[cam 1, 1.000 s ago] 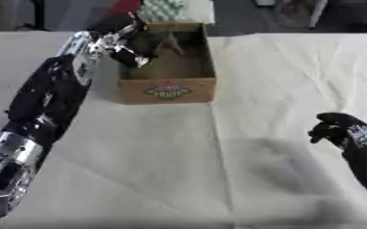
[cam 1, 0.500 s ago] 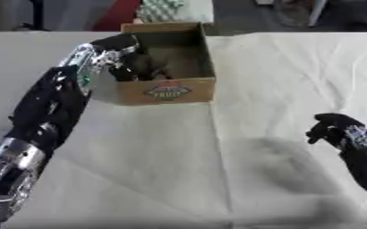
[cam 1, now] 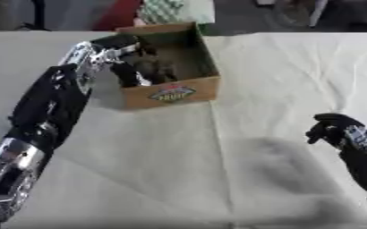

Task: Pick up objects on the table and place them in the box.

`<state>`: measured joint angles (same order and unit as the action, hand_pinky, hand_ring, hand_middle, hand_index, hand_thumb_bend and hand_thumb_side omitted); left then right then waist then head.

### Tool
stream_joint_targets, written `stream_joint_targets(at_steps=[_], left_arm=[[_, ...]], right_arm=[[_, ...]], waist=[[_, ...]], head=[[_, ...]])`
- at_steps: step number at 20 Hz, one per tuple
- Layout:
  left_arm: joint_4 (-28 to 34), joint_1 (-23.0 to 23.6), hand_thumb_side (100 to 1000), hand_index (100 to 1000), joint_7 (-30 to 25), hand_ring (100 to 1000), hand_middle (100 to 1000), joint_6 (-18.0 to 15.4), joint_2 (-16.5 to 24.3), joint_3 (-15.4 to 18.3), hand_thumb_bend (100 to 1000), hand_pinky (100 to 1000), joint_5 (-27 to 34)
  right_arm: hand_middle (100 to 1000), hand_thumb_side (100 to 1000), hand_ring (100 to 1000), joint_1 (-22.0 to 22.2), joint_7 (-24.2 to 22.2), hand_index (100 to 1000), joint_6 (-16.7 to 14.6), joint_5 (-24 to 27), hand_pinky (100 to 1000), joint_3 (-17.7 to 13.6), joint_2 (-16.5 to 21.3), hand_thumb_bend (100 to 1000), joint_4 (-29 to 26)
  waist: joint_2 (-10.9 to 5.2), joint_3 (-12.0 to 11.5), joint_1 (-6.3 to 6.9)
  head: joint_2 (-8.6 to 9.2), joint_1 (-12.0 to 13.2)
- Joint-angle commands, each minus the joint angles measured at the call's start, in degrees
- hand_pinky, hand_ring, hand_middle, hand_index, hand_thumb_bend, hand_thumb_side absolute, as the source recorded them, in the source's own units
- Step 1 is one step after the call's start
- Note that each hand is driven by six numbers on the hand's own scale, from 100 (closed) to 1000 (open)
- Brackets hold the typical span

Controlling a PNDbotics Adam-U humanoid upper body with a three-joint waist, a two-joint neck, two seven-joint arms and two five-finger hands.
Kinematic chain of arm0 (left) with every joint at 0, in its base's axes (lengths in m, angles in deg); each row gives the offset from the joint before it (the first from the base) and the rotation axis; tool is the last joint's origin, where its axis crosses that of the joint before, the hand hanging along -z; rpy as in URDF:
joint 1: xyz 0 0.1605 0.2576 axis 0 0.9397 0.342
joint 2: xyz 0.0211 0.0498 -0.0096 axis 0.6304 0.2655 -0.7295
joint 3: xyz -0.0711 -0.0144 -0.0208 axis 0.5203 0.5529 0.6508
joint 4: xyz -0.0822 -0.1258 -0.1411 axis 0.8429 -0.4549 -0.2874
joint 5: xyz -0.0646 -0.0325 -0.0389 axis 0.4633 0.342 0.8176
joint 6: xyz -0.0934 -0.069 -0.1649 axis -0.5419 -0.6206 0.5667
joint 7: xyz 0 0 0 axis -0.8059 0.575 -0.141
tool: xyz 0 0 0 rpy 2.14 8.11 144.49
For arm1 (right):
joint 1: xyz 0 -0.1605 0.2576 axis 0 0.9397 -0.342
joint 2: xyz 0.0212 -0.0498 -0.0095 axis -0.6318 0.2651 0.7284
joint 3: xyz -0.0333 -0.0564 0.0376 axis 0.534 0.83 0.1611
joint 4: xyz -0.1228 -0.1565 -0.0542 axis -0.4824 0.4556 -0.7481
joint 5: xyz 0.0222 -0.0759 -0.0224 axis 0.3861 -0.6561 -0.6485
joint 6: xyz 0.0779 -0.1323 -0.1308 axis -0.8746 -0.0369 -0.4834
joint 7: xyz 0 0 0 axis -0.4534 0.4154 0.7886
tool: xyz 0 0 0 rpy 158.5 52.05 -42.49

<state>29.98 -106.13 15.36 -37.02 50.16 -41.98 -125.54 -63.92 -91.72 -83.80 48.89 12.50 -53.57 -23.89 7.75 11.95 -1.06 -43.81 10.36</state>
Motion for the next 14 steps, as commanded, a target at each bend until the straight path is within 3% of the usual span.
stream_joint_targets(at_steps=[1, 5, 10, 14], left_arm=[[3.21, -1.18, 651, 841, 3.43, 811, 798, 0.69, 1.84, 1.23, 779, 889, 2.90], [6.65, -0.76, 636, 819, 6.36, 798, 786, 1.70, 2.98, 2.07, 632, 910, 10.22], [13.14, 1.89, 617, 781, 8.55, 740, 738, 3.57, 5.67, 3.04, 406, 884, 26.05], [19.06, 6.25, 619, 746, 11.09, 689, 687, 6.82, 7.78, 4.33, 316, 865, 39.40]], right_arm=[[548, 793, 520, -0.69, -0.16, 745, -0.11, -0.29, 743, -0.47, 0.60, 100, -0.57], [547, 794, 520, -0.64, -0.04, 745, -0.13, -0.34, 743, -0.65, 0.68, 100, -0.56], [547, 794, 520, -0.67, -0.03, 746, -0.15, -0.43, 743, -0.70, 0.83, 100, -0.58], [547, 792, 520, -0.57, 0.17, 745, -0.15, -0.51, 743, -0.93, 1.07, 100, -0.58]], waist=[[-0.78, -0.13, -0.05], [-0.72, -0.53, -0.01], [-0.67, -1.36, 0.17], [-0.76, -2.13, 0.46]], head=[[-0.25, -0.28], [0.03, -0.41], [0.05, -0.98], [-0.14, -1.36]])
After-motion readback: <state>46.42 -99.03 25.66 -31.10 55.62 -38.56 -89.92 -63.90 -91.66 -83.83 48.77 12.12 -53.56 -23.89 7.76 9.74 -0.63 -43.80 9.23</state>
